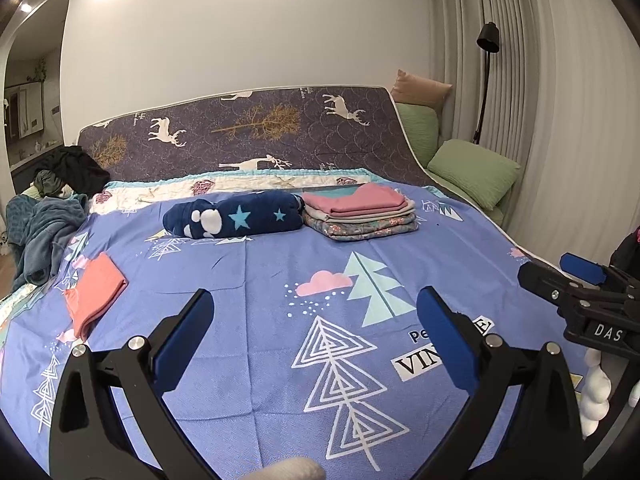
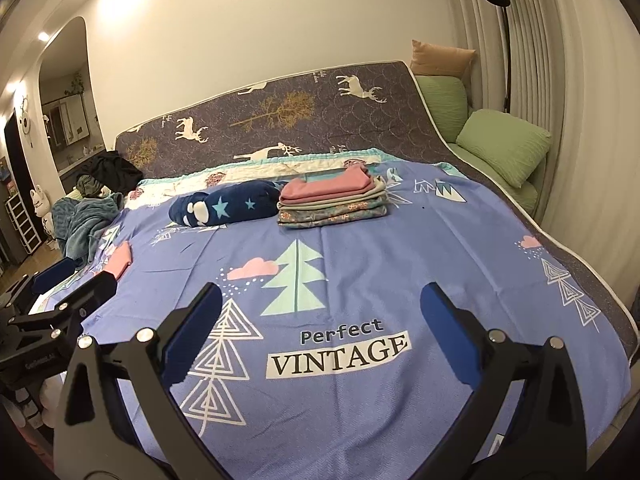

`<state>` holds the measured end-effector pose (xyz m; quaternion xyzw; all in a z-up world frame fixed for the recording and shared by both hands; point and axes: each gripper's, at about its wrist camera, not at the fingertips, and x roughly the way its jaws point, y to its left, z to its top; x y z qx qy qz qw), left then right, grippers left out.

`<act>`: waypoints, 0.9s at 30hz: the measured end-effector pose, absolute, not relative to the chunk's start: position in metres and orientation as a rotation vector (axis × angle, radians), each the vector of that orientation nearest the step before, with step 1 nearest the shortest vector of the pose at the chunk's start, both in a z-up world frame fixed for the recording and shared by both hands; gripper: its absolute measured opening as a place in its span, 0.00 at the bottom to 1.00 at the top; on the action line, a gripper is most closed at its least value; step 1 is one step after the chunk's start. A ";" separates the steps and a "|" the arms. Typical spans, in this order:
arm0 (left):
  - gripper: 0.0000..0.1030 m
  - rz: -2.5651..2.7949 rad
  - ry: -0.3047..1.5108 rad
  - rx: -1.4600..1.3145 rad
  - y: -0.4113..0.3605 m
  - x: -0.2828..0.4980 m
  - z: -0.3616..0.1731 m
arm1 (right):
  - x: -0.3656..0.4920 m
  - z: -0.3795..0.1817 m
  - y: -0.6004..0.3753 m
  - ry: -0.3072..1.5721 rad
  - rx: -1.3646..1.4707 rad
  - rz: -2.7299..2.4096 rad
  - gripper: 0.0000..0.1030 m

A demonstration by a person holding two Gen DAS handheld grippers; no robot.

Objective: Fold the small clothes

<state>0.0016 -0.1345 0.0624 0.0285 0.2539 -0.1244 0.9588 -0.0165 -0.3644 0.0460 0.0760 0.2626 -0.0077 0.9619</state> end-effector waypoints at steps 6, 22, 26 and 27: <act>0.98 -0.257 0.528 0.069 -0.135 0.004 0.060 | -0.013 0.041 -0.362 0.539 0.156 -0.026 0.98; 0.98 -0.245 0.546 0.073 -0.132 0.007 0.052 | -0.009 0.037 -0.356 0.547 0.133 -0.025 0.98; 0.98 -0.240 0.548 0.078 -0.133 0.008 0.051 | -0.008 0.037 -0.358 0.546 0.134 -0.031 0.98; 0.98 -0.239 0.550 0.078 -0.133 0.009 0.051 | -0.008 0.037 -0.358 0.545 0.135 -0.031 0.98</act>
